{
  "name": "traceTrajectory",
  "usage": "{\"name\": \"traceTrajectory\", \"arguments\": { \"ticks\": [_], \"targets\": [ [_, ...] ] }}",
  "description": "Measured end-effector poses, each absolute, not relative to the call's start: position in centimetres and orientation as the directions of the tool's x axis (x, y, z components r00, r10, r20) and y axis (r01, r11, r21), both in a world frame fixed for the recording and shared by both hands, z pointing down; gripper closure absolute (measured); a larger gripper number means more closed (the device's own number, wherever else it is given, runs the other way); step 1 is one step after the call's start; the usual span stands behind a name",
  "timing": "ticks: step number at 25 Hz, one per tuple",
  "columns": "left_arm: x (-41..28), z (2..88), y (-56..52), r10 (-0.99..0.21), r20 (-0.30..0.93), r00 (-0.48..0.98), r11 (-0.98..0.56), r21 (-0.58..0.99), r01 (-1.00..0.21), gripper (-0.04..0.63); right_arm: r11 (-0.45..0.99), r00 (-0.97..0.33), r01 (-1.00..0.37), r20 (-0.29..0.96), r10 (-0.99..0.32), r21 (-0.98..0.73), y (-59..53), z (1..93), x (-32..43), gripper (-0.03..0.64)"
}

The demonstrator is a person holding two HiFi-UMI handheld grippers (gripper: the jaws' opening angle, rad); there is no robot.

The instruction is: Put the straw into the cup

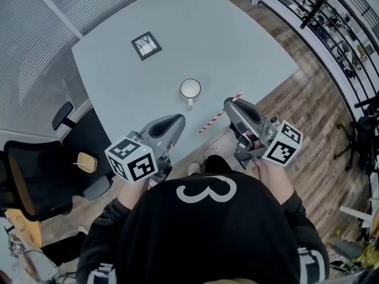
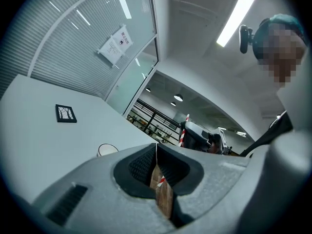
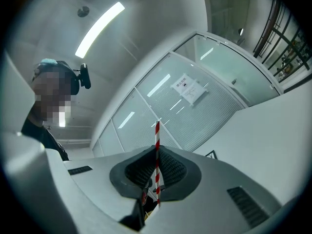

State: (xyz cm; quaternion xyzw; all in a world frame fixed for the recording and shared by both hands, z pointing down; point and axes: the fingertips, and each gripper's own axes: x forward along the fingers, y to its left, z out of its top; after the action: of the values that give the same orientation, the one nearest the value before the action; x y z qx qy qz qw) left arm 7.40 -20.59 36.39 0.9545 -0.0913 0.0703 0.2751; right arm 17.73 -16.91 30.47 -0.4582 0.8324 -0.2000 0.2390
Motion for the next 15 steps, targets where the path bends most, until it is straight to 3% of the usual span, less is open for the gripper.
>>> {"name": "traceTrajectory", "arguments": {
  "ticks": [15],
  "targets": [
    [8.9, 35.5, -27.1, -0.285, 0.209, 0.935, -0.765, 0.539, -0.354, 0.575, 0.578, -0.593, -0.598, -0.179, -0.785, -0.556, -26.5, 29.6, 20.1, 0.594]
  ]
}}
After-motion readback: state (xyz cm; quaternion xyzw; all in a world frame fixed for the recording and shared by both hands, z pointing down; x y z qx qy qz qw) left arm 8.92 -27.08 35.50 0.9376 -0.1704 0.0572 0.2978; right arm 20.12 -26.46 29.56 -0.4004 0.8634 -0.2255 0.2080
